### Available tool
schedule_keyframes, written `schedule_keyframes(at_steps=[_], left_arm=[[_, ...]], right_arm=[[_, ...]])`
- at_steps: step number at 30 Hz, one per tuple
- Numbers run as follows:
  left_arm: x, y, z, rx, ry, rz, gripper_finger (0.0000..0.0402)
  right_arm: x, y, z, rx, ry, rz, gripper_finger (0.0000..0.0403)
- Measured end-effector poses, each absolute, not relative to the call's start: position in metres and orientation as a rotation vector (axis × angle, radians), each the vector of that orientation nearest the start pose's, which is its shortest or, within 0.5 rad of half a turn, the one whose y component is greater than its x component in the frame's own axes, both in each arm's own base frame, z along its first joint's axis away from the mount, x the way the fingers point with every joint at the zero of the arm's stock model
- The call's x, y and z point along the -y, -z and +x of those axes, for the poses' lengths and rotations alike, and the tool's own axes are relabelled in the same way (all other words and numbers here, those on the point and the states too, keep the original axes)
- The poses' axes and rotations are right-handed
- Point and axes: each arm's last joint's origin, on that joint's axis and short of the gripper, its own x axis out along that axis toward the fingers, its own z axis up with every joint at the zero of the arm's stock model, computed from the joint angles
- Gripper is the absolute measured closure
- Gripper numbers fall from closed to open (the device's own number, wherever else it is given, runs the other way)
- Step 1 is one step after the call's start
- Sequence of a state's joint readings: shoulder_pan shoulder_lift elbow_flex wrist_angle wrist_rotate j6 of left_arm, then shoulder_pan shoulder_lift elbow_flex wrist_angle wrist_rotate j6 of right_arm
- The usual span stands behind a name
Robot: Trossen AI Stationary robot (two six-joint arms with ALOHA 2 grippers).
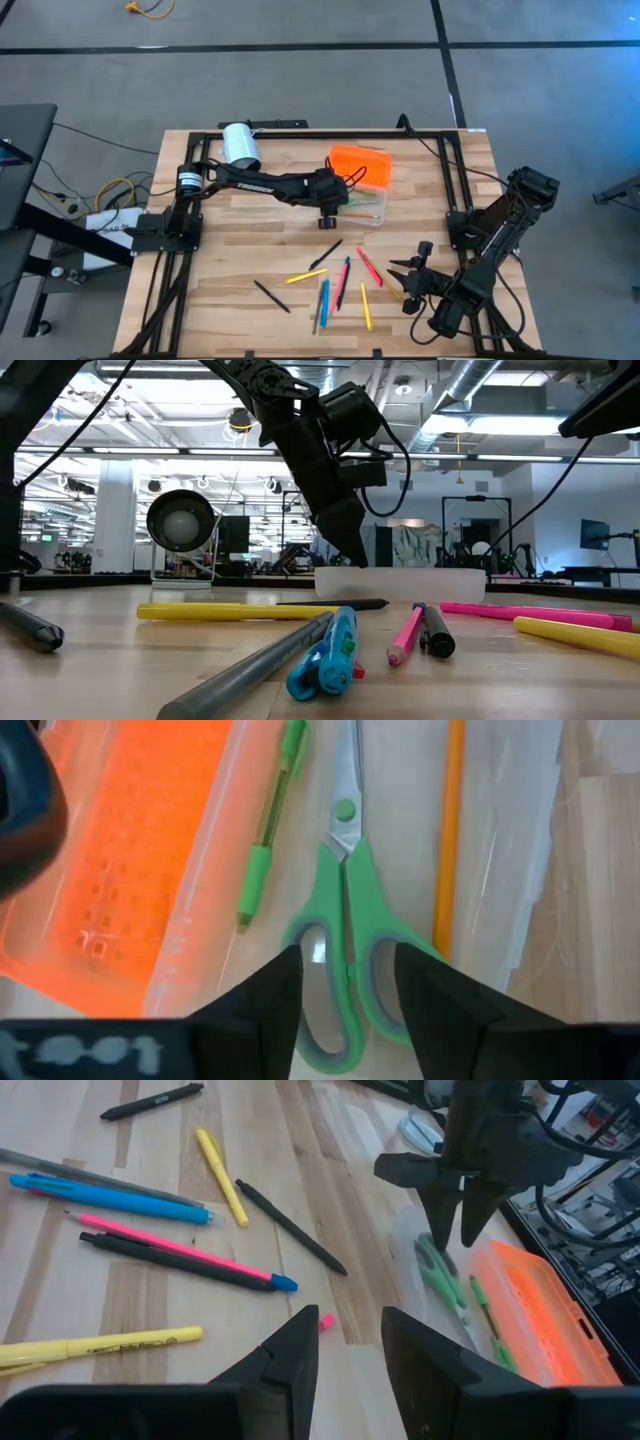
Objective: Pick & place school supplies into a supply box
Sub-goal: Put the yellow pencil into the supply box
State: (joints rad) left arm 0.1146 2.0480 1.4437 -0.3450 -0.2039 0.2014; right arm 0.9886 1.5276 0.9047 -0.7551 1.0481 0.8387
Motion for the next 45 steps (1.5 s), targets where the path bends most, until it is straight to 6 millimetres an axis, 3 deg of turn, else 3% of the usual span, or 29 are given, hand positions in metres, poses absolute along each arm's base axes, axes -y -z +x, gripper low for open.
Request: schedule_keyframes(at_steps=[12,18,25,31,38,45], left_arm=[[-0.051,-0.171,0.428,-0.999,-0.180,0.247,0.0242],[-0.030,-0.192,0.435,-1.015,-0.166,0.300,0.0242],[0.010,-0.221,0.435,-1.077,-0.145,0.408,0.0242],[0.055,-0.227,0.419,-1.186,-0.130,0.433,0.0242],[0.113,-0.226,0.389,-1.248,-0.250,0.559,0.0242],[0.170,-0.229,0.355,-1.139,-0.408,0.670,0.0242]], right_arm=[[-0.202,-0.192,0.163,-0.605,0.321,-0.363,0.0296],[-0.204,-0.188,0.165,-0.603,0.340,-0.329,0.0296],[-0.212,-0.156,0.169,-0.655,0.379,-0.364,0.0296],[-0.215,-0.132,0.171,-0.705,0.415,-0.355,0.0296],[-0.220,-0.136,0.164,-0.723,0.389,-0.264,0.0296],[-0.232,-0.143,0.156,-0.706,0.311,-0.160,0.0296]])
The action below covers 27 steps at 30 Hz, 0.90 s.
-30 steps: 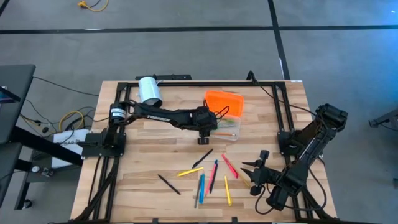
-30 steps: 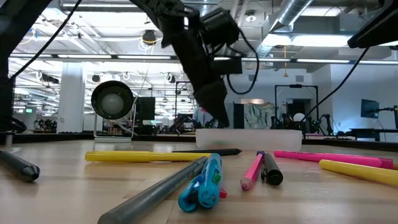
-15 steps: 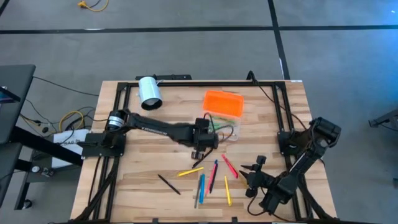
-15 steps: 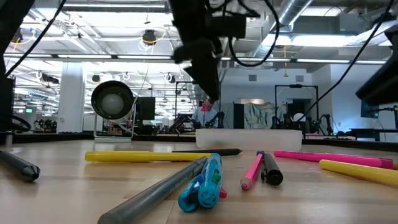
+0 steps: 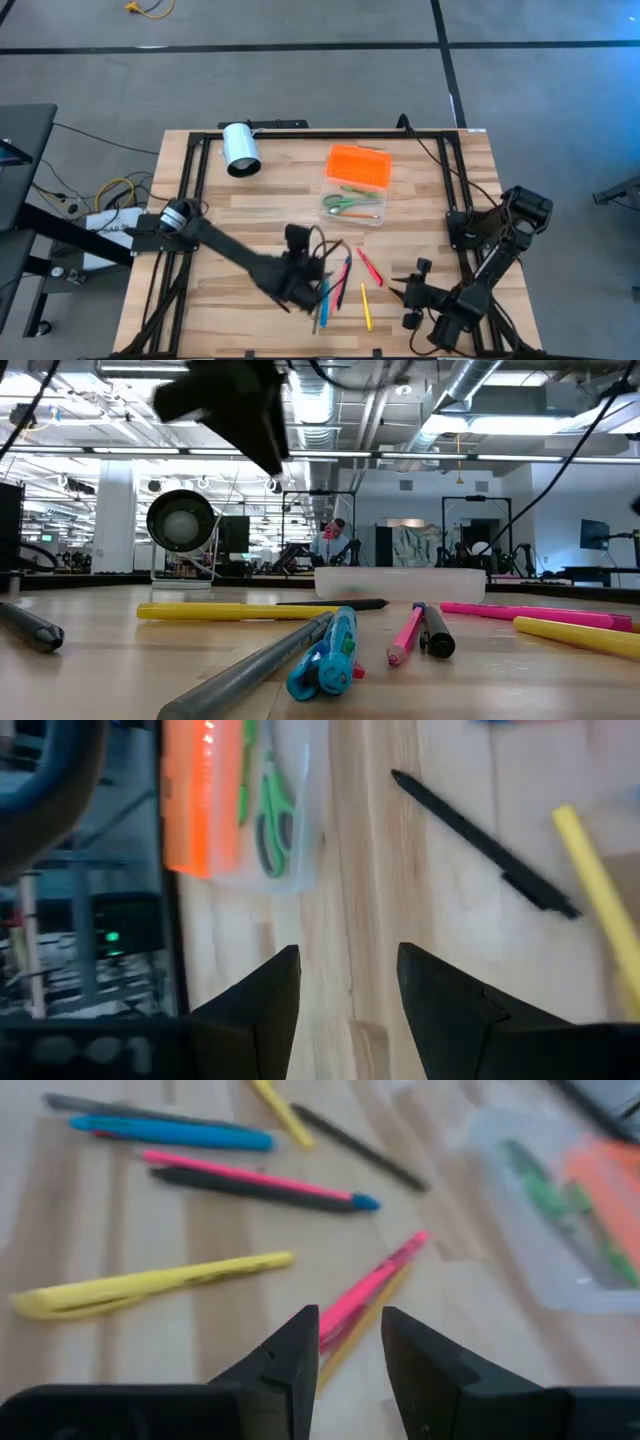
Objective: Pick & place school supplies into a supply box
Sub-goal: Put the yellow pencil into the supply box
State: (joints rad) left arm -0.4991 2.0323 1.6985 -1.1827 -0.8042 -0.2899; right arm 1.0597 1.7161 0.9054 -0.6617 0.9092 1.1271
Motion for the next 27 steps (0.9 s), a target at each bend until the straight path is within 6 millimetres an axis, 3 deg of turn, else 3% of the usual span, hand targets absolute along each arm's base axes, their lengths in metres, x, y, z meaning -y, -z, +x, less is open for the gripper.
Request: schedule_keyframes(at_steps=[7,13,21,24,27], left_arm=[[0.228,-0.231,0.319,-0.897,-0.489,0.647,0.0242],[0.264,-0.213,0.276,-0.706,-0.512,0.676,0.0242],[0.280,-0.178,0.231,-0.377,-0.542,0.734,0.0242],[0.279,-0.167,0.229,-0.267,-0.568,0.751,0.0245],[0.274,-0.163,0.242,-0.290,-0.596,0.725,0.0251]], right_arm=[[-0.235,-0.141,0.164,-0.800,0.265,-0.043,0.0296],[-0.233,-0.141,0.166,-0.814,0.287,-0.008,0.0296],[-0.227,-0.139,0.175,-0.892,0.308,0.061,0.0296],[-0.225,-0.139,0.177,-0.896,0.313,0.054,0.0296],[-0.222,-0.140,0.180,-0.887,0.325,0.050,0.0296]])
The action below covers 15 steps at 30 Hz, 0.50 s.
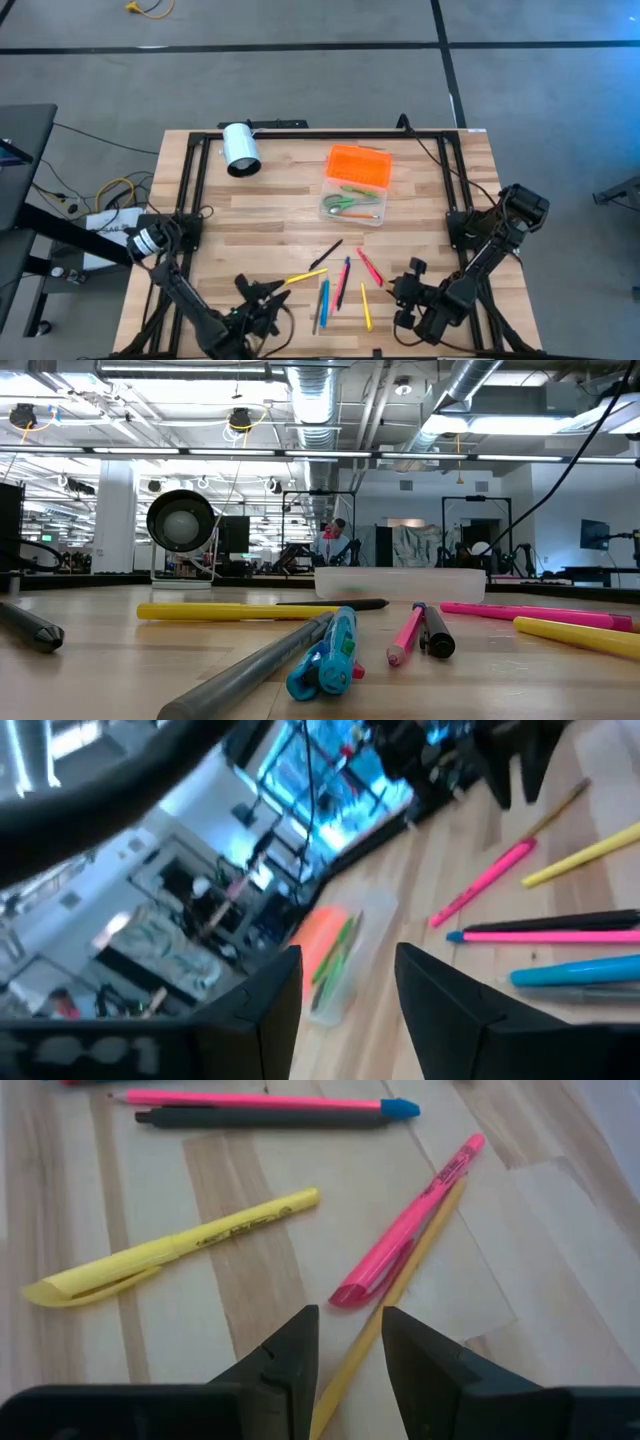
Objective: Pick & place school supplies into a supply box
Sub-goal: Put the yellow pencil into the supply box
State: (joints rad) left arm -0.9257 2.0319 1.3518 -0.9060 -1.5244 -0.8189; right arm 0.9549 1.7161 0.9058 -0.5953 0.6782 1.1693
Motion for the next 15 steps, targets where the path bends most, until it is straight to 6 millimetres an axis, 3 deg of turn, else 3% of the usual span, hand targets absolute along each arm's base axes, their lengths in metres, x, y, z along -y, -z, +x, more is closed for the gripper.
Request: schedule_keyframes(at_steps=[5,9,15], left_arm=[[0.271,-0.162,0.270,-0.395,-0.582,0.660,0.0259],[0.279,-0.166,0.286,-0.431,-0.512,0.738,0.0259],[0.293,-0.181,0.319,-0.439,-0.120,0.772,0.0260]], right_arm=[[-0.221,-0.140,0.182,-0.889,0.327,0.037,0.0296],[-0.221,-0.140,0.181,-0.891,0.324,0.028,0.0296],[-0.221,-0.139,0.181,-0.891,0.335,0.059,0.0296]])
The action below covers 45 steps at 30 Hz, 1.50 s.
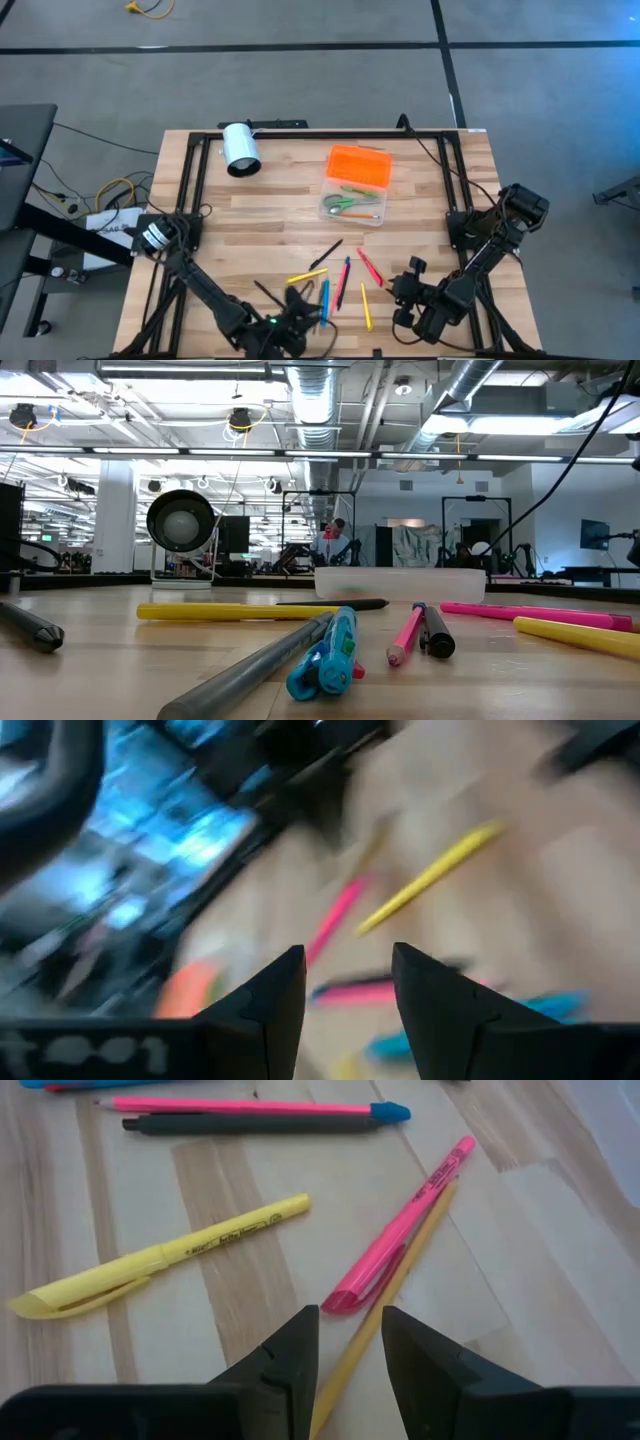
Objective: Pick & place school supplies into a supply box
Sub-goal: Put the yellow pencil into the supply box
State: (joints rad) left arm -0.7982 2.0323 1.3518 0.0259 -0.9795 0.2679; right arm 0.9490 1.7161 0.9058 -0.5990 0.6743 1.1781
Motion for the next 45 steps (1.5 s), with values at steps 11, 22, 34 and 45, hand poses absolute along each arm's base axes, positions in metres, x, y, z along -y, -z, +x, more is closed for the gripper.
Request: schedule_keyframes(at_steps=[11,22,34,45], left_arm=[[0.286,-0.174,0.326,-0.523,0.083,0.680,0.0260],[0.298,-0.173,0.315,-0.522,0.123,0.630,0.0260],[0.300,-0.172,0.310,-0.521,0.070,0.661,0.0260],[0.299,-0.172,0.310,-0.520,0.067,0.656,0.0260]], right_arm=[[-0.222,-0.136,0.179,-0.952,0.357,0.151,0.0296],[-0.221,-0.129,0.183,-0.976,0.382,0.171,0.0296],[-0.218,-0.107,0.189,-1.062,0.442,0.172,0.0296],[-0.215,-0.107,0.186,-1.134,0.516,0.266,0.0356]])
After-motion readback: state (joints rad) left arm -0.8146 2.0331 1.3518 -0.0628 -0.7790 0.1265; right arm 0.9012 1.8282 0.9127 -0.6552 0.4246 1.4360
